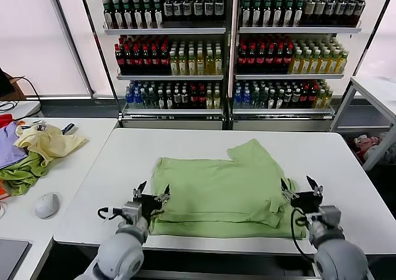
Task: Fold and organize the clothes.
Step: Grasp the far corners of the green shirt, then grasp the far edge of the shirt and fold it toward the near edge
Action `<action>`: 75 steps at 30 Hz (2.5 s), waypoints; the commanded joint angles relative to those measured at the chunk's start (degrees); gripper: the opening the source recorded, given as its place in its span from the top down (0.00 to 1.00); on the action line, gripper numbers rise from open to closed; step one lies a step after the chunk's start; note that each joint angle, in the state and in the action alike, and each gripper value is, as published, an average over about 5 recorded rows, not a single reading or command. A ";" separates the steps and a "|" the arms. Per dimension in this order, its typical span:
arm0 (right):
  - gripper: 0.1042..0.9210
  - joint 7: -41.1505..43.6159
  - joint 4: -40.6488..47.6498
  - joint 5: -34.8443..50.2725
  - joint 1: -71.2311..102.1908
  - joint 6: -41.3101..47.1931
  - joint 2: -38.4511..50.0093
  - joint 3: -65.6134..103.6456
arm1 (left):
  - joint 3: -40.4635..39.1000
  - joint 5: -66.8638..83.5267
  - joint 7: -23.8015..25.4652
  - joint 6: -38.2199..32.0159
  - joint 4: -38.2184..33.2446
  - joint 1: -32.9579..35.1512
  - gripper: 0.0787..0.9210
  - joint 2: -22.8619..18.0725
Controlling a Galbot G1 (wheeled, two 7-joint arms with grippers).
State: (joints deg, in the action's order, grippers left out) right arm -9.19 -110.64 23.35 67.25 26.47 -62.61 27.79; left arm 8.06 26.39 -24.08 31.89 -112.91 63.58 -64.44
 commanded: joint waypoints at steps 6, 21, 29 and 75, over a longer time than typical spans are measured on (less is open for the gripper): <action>0.12 -0.87 29.92 8.18 -33.69 2.91 -1.31 -16.23 | -5.81 2.53 0.40 -0.91 34.59 -30.26 0.12 -10.39; 0.12 0.27 53.27 6.68 -46.88 3.92 -9.68 -21.84 | -6.01 1.61 0.76 1.18 45.16 -33.08 0.12 -12.14; 0.12 0.78 59.79 5.88 -48.13 3.87 -12.57 -20.21 | -6.79 3.13 0.72 1.56 42.23 -29.97 0.12 -10.98; 0.99 4.32 13.37 10.81 -20.08 1.62 -2.34 -9.74 | -0.45 14.43 2.23 -7.14 6.74 -10.81 0.98 0.48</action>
State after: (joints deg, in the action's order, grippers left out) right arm -4.94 -77.20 33.91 34.55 27.86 -68.16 12.78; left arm 5.85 39.37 -21.81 26.63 -92.13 46.06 -66.71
